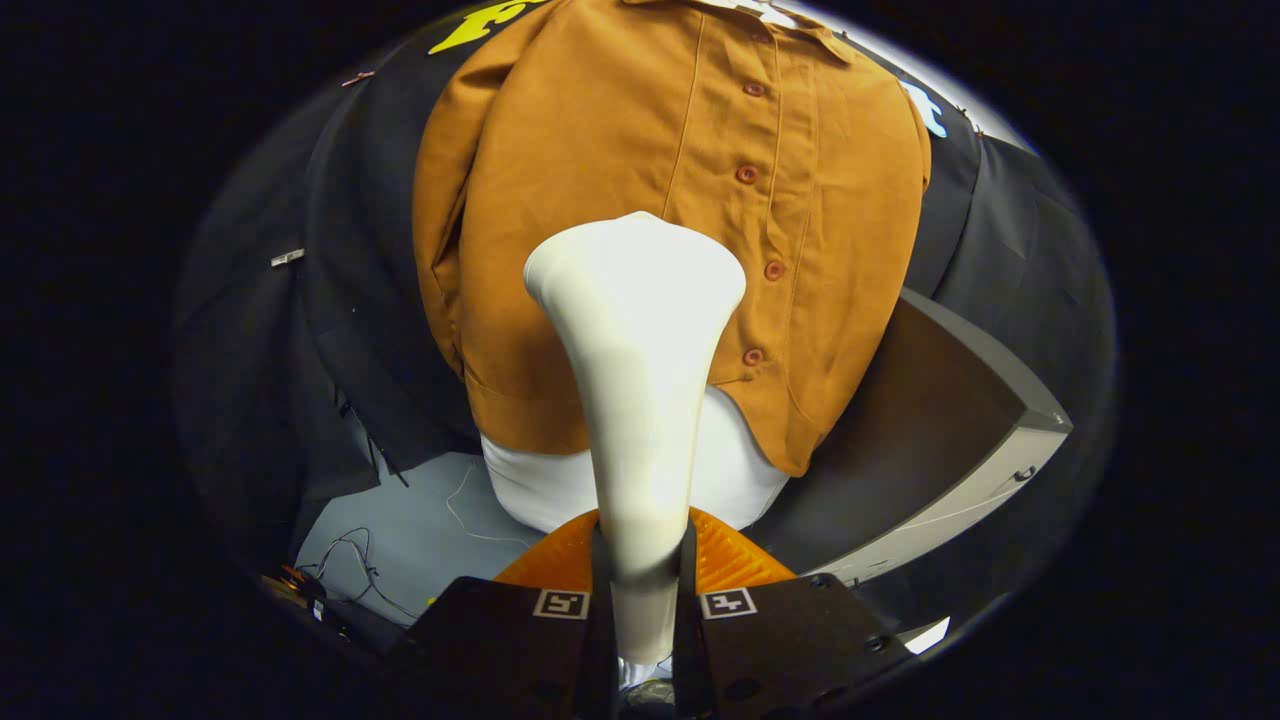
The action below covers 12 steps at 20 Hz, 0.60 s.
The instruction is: Iron the clothes twice with a garment steamer, once on the left side and once on the right side.
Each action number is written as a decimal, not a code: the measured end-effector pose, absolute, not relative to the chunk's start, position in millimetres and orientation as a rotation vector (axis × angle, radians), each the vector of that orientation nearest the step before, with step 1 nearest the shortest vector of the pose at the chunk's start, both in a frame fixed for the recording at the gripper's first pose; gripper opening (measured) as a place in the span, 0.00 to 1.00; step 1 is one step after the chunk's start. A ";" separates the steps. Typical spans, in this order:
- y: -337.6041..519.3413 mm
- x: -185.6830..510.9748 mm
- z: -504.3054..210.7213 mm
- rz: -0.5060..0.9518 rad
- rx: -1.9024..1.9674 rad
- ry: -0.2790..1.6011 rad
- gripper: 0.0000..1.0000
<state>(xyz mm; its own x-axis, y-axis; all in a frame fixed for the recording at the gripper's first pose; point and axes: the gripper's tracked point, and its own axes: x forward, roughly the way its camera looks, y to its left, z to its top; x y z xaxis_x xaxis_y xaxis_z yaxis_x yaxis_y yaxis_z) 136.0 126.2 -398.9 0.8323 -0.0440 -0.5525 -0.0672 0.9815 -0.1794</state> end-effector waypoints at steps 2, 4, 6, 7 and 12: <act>121.7 132.3 -379.8 0.015 -0.182 0.555 0.25; 117.3 127.5 -361.5 0.019 -0.167 0.529 0.25; 110.9 120.7 -342.1 0.018 -0.156 0.509 0.25; 106.9 118.4 -331.5 0.015 -0.149 0.498 0.25; 87.0 111.2 -272.6 -0.003 -0.144 0.404 0.25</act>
